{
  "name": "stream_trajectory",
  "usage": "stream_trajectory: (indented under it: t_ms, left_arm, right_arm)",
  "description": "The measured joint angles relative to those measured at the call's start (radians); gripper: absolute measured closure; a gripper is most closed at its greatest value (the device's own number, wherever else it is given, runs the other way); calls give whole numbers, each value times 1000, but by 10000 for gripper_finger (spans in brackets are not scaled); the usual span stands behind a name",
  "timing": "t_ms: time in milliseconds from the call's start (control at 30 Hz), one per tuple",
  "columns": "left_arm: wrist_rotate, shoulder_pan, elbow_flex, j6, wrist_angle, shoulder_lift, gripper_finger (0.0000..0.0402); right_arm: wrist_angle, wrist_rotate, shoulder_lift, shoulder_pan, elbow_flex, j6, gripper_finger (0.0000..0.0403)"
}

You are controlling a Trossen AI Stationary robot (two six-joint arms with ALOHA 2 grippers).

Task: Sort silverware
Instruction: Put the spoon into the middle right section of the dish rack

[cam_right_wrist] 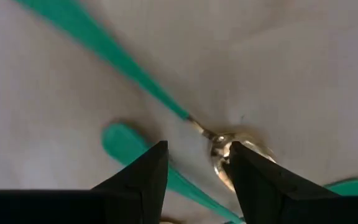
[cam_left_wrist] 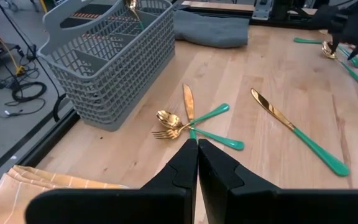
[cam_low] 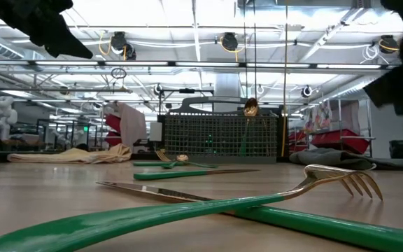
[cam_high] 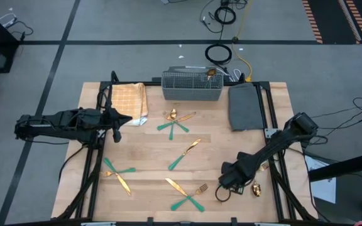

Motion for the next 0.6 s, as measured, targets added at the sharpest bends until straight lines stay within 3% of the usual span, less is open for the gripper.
stream_trajectory:
  t_ms: [233,600]
  left_arm:
    - [-1,0,0,-1,-1,0,381]
    - [-5,0,0,-2,-1,0,381]
  right_arm:
    - [-6,3,51,2,5,-93,243]
    - [-195,154,33,-4,124,-239,243]
